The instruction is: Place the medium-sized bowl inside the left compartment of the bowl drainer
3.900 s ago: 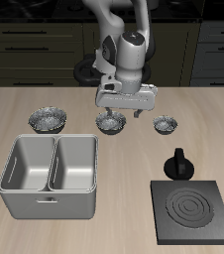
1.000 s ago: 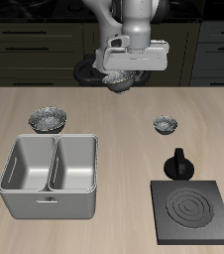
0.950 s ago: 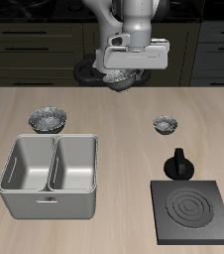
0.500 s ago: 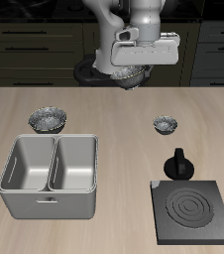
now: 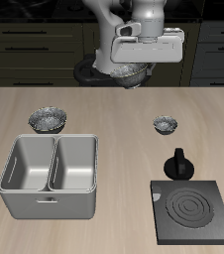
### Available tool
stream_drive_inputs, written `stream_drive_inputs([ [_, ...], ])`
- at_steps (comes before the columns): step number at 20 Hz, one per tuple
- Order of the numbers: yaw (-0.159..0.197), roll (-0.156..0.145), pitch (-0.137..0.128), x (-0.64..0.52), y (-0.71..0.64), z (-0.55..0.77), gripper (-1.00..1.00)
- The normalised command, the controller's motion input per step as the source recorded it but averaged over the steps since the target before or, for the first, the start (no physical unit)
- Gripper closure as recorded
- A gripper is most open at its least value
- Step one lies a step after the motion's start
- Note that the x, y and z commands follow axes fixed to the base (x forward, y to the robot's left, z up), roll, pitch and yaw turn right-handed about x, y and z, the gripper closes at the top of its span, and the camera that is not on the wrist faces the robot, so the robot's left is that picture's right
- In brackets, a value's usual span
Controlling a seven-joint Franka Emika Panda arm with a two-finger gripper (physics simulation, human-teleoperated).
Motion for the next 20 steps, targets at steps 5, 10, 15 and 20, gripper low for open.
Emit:
stream_drive_inputs([
  [5,-0.005,-0.034,0.025,0.34,-0.38,0.22,1.0],
  [10,0.015,0.0,0.026,0.31,-0.43,0.16,1.0],
  [15,0.01,-0.028,0.017,0.29,-0.35,0.06,1.0],
  [20,-0.022,-0.024,0.024,0.3,-0.25,0.06,1.0],
])
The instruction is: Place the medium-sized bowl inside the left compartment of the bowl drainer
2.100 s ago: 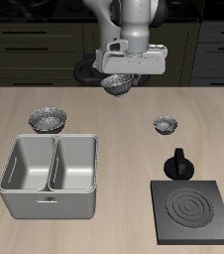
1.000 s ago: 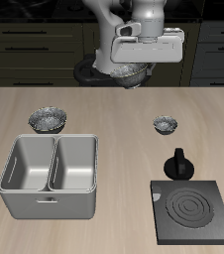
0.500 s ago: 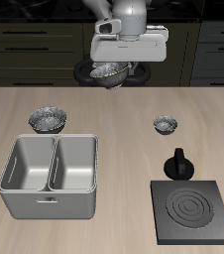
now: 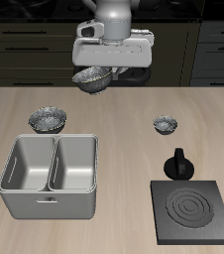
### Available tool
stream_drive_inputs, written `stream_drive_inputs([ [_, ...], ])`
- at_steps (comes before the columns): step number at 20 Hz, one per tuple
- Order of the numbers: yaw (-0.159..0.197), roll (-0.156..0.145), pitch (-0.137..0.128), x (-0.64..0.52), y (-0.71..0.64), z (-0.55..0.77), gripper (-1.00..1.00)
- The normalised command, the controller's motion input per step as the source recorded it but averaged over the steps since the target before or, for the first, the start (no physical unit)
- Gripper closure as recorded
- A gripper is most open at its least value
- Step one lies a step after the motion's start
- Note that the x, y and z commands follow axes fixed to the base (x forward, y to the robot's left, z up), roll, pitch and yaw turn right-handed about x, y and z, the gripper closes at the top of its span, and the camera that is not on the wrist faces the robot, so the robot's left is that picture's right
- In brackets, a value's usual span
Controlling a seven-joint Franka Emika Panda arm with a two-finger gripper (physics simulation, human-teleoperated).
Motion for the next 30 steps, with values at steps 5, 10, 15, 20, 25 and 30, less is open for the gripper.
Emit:
stream_drive_inputs([
  [5,0.02,-0.044,0.008,0.37,-0.32,-0.01,1.0],
  [10,0.04,-0.016,0.007,0.33,-0.14,-0.08,1.0],
  [15,0.033,-0.025,-0.01,0.25,-0.15,0.06,1.0],
  [20,0.03,-0.011,0.001,0.27,-0.16,0.03,1.0],
  [25,0.018,-0.036,0.009,0.32,-0.19,-0.07,1.0],
  [30,-0.006,0.004,0.039,0.08,0.13,-0.3,1.0],
])
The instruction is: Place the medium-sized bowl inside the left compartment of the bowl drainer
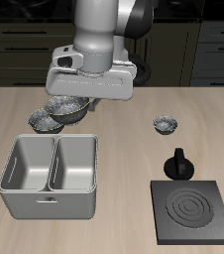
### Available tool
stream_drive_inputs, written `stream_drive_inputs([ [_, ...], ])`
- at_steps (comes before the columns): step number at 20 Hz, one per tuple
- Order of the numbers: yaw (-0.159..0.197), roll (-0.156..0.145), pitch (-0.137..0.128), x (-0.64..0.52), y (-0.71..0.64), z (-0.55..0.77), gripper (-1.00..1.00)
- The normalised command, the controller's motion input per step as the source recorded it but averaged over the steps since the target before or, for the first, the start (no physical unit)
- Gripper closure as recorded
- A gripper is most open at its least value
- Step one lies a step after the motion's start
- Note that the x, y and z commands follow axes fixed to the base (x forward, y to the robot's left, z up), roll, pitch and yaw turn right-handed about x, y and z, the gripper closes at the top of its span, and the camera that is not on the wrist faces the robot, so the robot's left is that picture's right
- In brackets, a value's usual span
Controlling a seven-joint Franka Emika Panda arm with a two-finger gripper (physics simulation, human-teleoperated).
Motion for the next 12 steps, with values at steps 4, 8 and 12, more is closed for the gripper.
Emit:
stream_drive_inputs([
  [4,-0.019,0.034,0.041,0.04,0.25,-0.32,1.0],
  [8,-0.034,0.009,0.044,0.01,0.11,-0.36,1.0],
  [12,0.009,0.01,0.035,0.02,0.05,-0.36,1.0],
])
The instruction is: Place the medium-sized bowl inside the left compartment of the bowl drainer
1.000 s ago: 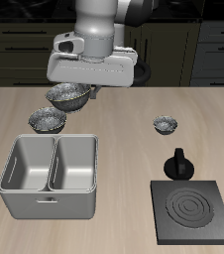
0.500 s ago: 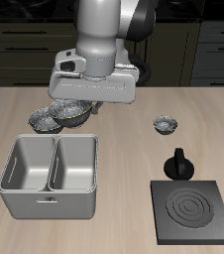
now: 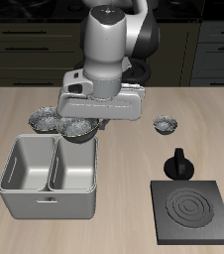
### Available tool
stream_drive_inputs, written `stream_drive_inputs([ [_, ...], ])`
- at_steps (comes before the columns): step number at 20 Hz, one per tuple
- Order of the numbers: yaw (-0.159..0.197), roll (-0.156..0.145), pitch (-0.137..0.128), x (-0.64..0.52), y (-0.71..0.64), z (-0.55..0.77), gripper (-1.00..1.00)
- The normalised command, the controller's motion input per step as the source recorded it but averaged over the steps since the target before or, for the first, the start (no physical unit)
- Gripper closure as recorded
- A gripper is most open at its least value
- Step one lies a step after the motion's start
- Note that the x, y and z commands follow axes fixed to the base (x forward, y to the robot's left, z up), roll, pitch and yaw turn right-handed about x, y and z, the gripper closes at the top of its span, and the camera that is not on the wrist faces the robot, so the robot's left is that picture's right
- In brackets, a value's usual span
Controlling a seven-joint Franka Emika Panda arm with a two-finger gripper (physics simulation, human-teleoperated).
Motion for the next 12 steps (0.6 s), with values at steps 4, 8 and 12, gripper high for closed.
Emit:
stream_drive_inputs([
  [4,-0.027,-0.003,0.036,-0.01,0.06,-0.27,1.0],
  [8,0.018,0.003,0.03,0.0,0.05,-0.33,1.0],
  [12,0.005,-0.049,0.062,0.02,-0.08,-0.32,1.0],
])
